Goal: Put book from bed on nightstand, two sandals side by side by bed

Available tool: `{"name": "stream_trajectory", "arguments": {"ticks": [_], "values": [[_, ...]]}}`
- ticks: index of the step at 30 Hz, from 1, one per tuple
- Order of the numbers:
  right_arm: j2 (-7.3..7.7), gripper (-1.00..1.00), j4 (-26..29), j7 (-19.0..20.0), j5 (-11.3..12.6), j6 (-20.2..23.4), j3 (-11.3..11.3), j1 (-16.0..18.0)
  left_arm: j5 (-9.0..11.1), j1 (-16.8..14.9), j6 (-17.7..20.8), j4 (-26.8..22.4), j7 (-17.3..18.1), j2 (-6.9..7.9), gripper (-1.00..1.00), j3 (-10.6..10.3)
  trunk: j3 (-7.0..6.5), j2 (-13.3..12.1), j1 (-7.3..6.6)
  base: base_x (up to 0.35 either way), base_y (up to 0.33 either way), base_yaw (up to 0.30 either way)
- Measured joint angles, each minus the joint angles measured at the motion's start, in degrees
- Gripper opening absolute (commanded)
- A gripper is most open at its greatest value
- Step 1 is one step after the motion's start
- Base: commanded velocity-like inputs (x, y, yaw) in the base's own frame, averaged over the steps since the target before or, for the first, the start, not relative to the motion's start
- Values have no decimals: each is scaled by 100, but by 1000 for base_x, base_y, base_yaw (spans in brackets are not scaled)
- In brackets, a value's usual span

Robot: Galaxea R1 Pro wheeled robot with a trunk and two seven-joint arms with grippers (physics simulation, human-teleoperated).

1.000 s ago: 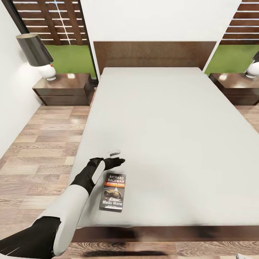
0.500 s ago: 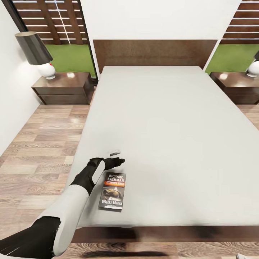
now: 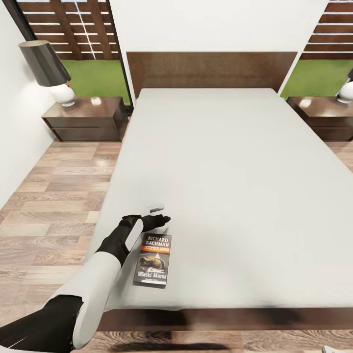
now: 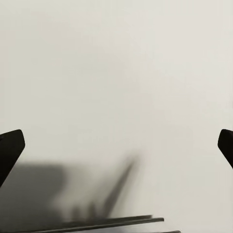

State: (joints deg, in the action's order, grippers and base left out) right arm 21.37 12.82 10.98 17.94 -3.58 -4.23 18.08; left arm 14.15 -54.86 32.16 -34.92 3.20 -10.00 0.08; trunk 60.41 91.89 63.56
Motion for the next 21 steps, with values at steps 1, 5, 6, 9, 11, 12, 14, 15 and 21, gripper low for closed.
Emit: {"name": "stream_trajectory", "arguments": {"ticks": [1,5,6,9,11,12,14,15,21], "values": [[0,100,0,0,0,0,0,0,-1,-2,0,0,0,0,100,0,0,0,0,0,0,0],[0,100,0,0,0,0,-2,0,-1,-2,0,0,0,0,100,0,53,119,65,0,0,0],[0,100,0,0,0,0,-3,0,-1,-3,0,0,0,0,100,0,71,159,87,0,0,0],[0,100,0,0,0,0,-2,0,-50,-6,11,-41,-12,0,100,-1,124,280,152,0,0,0],[0,100,0,0,0,0,-2,0,-38,-5,12,-97,-10,0,100,0,160,360,196,0,0,0],[0,100,0,0,0,0,-3,0,-31,-3,5,-102,-3,0,100,0,161,361,197,0,0,0],[0,100,0,0,0,0,-4,0,-25,-3,3,-103,-1,0,100,0,161,361,197,0,0,0],[0,100,0,0,0,0,-4,0,-26,-5,4,-101,-2,0,100,0,161,361,197,0,0,0],[0,100,0,0,0,0,-1,0,-21,-2,0,-106,2,0,100,0,161,361,197,0,0,0]]}}
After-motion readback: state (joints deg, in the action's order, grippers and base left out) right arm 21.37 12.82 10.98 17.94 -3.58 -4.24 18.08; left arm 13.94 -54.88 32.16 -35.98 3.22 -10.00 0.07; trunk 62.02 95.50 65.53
